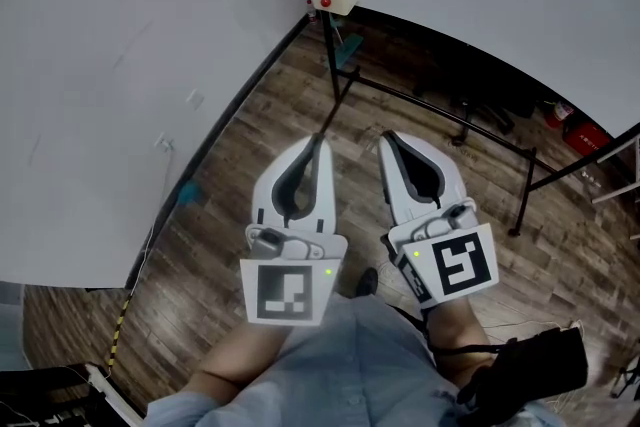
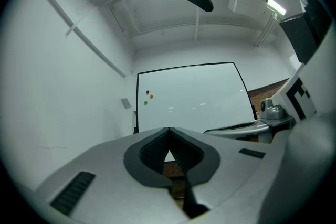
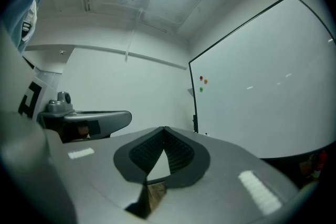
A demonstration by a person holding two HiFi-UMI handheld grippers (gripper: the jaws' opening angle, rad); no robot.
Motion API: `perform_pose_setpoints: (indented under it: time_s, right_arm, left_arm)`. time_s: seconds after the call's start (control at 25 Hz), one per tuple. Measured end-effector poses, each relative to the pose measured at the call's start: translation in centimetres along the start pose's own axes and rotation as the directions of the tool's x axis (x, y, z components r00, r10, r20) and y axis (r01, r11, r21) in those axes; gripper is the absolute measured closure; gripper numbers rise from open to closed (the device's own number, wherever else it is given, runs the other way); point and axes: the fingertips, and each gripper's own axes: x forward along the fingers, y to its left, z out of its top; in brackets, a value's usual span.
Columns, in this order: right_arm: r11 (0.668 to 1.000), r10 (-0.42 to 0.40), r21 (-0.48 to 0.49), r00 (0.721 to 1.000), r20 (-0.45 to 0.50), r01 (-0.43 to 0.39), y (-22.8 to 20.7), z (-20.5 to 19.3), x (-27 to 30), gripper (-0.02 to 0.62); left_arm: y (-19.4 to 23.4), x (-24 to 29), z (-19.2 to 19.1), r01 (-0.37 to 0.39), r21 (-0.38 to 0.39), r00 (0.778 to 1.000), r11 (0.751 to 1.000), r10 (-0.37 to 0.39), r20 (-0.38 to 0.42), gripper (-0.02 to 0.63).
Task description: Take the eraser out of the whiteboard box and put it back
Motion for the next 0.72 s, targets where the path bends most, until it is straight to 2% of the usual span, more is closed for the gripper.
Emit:
perform_pose_setpoints:
  time_s: [0.32,0.52,0.72]
  right_arm:
    - [0.999,-0.036,-0.004,0.999,-0.034,0.036,-0.7,-1.9,4.9,0.594]
    - [0.999,-0.047,-0.017,0.998,-0.034,0.046,-0.9,-2.2,11.0,0.594]
    - [0.998,-0.058,-0.04,0.998,-0.025,0.057,-0.5,-1.6,17.0,0.594]
  left_arm:
    - [4.6,3.8,-2.0,0.016,-0.053,1.0,0.998,-0.016,0.003,0.601]
    - [8.4,7.3,-3.2,0.059,-0.073,0.998,0.996,-0.058,0.011,0.601]
    - [13.6,10.2,-3.8,0.063,-0.092,0.998,0.994,-0.062,0.021,0.601]
